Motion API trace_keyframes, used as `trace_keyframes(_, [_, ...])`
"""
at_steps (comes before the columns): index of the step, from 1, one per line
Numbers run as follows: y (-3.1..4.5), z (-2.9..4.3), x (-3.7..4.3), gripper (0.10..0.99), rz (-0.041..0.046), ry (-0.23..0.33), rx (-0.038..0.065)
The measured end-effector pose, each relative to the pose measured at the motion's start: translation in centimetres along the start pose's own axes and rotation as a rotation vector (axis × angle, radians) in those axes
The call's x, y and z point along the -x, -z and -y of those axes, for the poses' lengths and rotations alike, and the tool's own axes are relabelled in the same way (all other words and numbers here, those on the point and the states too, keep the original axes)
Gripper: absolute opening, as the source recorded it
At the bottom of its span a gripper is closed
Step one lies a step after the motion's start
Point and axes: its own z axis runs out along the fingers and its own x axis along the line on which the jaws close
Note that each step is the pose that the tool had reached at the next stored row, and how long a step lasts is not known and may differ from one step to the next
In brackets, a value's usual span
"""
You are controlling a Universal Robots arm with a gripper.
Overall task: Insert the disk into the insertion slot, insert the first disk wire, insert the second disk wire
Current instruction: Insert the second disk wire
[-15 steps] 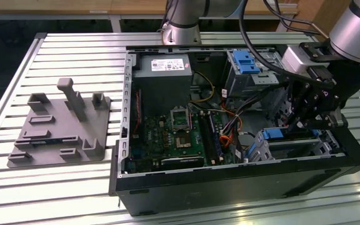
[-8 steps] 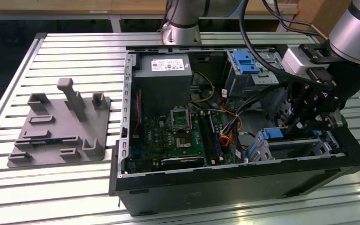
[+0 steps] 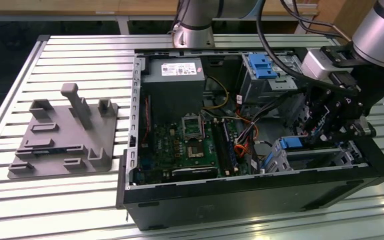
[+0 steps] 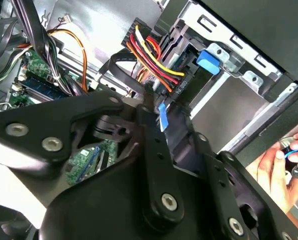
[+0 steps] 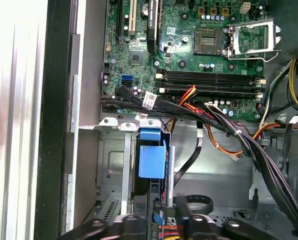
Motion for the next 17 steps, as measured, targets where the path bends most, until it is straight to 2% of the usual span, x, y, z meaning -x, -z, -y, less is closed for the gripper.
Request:
trace_keyframes(3, [0.84,-0.01,0.07,0.388,0.0001,0.0,0.0])
trace_keyframes(11, [4.26,-0.04,0.25,0.388,0.0,0.0,-0.001])
trace_keyframes(17, [4.38,-0.04,0.25,0.388,0.0001,0.0,-0.001])
